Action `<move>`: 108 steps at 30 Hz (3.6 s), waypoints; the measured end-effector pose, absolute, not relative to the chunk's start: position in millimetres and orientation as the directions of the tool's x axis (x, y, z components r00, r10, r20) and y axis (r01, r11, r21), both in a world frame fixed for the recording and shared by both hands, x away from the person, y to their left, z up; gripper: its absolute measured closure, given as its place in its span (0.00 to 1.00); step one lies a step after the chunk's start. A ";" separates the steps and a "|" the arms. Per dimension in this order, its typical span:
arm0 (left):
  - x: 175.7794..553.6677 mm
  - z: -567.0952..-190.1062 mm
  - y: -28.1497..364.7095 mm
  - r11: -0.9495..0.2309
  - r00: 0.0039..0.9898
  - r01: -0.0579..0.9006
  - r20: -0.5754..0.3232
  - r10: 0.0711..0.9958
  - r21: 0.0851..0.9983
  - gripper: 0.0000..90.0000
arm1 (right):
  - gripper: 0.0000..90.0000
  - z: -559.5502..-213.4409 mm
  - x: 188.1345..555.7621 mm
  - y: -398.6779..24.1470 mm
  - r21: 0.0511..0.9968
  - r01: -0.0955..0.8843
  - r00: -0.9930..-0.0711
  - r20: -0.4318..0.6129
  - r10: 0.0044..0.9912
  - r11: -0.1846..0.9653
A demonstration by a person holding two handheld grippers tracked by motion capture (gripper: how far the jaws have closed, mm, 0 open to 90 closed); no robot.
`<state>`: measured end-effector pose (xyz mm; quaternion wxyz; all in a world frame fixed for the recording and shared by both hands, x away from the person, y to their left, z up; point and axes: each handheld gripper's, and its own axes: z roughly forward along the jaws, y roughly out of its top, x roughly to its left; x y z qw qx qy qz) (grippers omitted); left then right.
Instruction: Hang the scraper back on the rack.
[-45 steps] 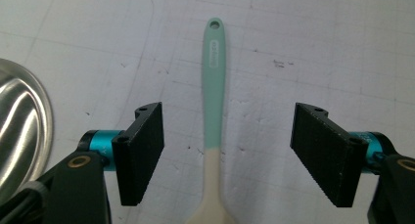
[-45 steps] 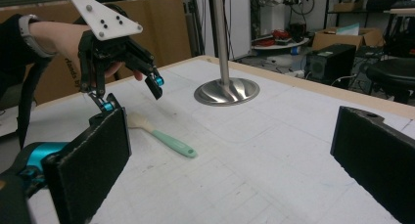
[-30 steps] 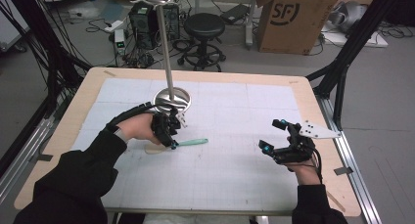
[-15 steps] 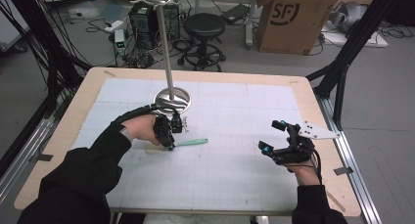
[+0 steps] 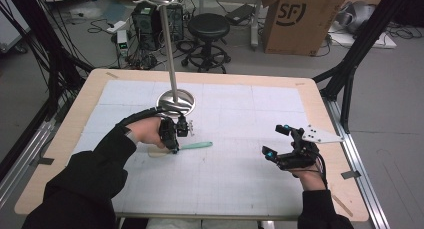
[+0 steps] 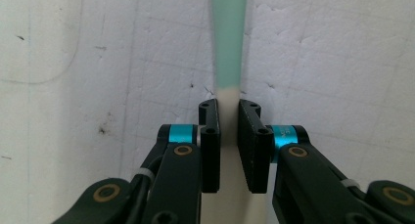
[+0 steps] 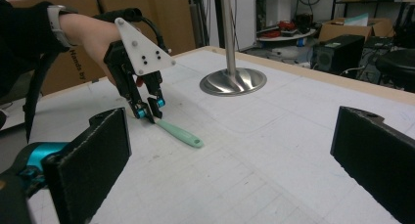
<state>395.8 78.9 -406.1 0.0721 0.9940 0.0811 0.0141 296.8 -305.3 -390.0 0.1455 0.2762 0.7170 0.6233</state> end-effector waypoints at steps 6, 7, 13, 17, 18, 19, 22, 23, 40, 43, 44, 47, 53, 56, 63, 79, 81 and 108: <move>394.2 -405.0 79.0 -0.974 0.984 0.168 0.032 0.175 0.152 0.90 | 0.01 -387.5 293.3 -301.6 0.977 0.203 -0.814 0.128 0.567 0.071; 394.0 -403.0 79.4 -0.972 0.983 0.172 0.038 0.180 0.161 0.90 | 0.01 -387.0 293.1 -301.6 0.977 0.201 -0.814 0.126 0.567 0.070; 391.2 -387.2 84.3 -0.940 0.962 0.266 0.009 0.274 0.216 0.89 | 0.01 -388.9 293.4 -305.0 0.976 0.207 -0.805 0.131 0.579 0.068; 388.0 -380.9 92.1 -0.923 0.957 0.279 0.009 0.291 0.265 0.90 | 0.01 -389.4 292.3 -306.0 0.974 0.217 -0.802 0.141 0.581 0.063; 387.4 -379.7 95.8 -0.916 0.954 0.284 0.012 0.300 0.284 0.90 | 0.01 -389.4 292.3 -306.1 0.975 0.212 -0.803 0.138 0.580 0.062; 387.0 -378.5 98.3 -0.913 0.953 0.286 0.015 0.303 0.291 0.89 | 0.01 -389.3 292.2 -306.7 0.976 0.207 -0.803 0.132 0.582 0.065; 385.2 -374.2 110.4 -0.893 0.948 0.291 0.023 0.317 0.343 0.89 | 0.01 -389.4 292.3 -307.4 0.975 0.213 -0.800 0.138 0.585 0.062; 384.9 -373.2 113.7 -0.888 0.946 0.289 0.034 0.322 0.358 0.89 | 0.01 -389.5 292.2 -307.4 0.974 0.216 -0.798 0.140 0.585 0.061; 372.1 -349.1 186.6 -0.636 0.871 0.373 -0.018 0.491 0.676 0.89 | 0.01 -393.3 292.7 -308.1 0.973 0.221 -0.795 0.135 0.591 0.074; 368.6 -347.4 195.2 -0.573 0.861 0.355 -0.020 0.508 0.739 0.89 | 0.01 -395.3 292.6 -307.7 0.970 0.230 -0.791 0.141 0.595 0.077; 367.3 -347.4 198.1 -0.549 0.861 0.345 -0.024 0.508 0.761 0.89 | 0.01 -395.3 292.5 -307.2 0.970 0.232 -0.792 0.141 0.594 0.079; 366.3 -347.3 207.3 -0.487 0.845 0.339 -0.033 0.533 0.805 0.89 | 0.01 -394.4 292.3 -307.1 0.973 0.219 -0.795 0.132 0.593 0.077; 369.2 -340.3 225.0 -0.397 0.828 0.341 -0.072 0.556 0.852 0.89 | 0.01 -394.0 291.9 -308.8 0.973 0.220 -0.792 0.136 0.595 0.071; 371.3 -336.4 234.6 -0.379 0.813 0.341 -0.067 0.578 0.860 0.89 | 0.01 -394.0 291.6 -308.8 0.972 0.223 -0.791 0.139 0.595 0.070; 376.1 -323.9 258.6 -0.243 0.767 0.326 -0.106 0.633 0.914 0.89 | 0.01 -393.8 291.4 -308.9 0.972 0.225 -0.792 0.142 0.594 0.068; 399.9 -284.7 280.2 -0.164 0.766 0.285 -0.122 0.632 0.944 0.89 | 0.01 -394.6 292.1 -311.1 0.972 0.225 -0.787 0.140 0.600 0.068; 402.7 -281.5 279.9 -0.161 0.758 0.284 -0.118 0.642 0.945 0.89 | 0.01 -394.2 291.6 -312.1 0.973 0.222 -0.790 0.137 0.597 0.070; 421.4 -234.1 271.0 -0.114 0.709 0.206 -0.068 0.702 0.972 0.89 | 0.01 -390.2 285.3 -323.3 0.976 0.213 -0.779 0.147 0.610 0.036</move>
